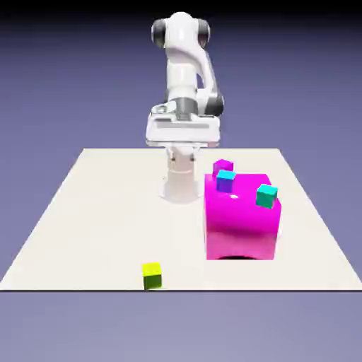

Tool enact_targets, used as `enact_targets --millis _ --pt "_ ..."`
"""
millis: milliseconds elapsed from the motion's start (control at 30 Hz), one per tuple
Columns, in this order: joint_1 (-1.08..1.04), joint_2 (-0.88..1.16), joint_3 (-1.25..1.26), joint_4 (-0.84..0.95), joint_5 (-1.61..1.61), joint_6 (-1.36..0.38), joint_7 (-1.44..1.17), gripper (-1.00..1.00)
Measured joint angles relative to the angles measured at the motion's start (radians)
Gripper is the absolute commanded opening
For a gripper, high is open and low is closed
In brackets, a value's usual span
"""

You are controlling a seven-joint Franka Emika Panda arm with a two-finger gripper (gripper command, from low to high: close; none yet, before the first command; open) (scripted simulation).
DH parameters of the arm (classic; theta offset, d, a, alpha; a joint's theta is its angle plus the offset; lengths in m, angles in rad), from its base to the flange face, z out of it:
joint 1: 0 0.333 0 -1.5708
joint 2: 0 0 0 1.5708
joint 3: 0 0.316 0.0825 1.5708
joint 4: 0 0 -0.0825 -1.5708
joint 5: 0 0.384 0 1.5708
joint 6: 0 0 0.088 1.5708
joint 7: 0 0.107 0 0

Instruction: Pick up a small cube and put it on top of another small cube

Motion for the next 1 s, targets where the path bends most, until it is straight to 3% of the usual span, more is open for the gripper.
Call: enact_targets --millis 800,1000 --pt "-0.037 0.870 -0.121 0.523 0.043 -0.455 -0.299 0.00" --pt "-0.054 1.033 -0.103 0.554 0.072 -0.339 -0.326 0.00"
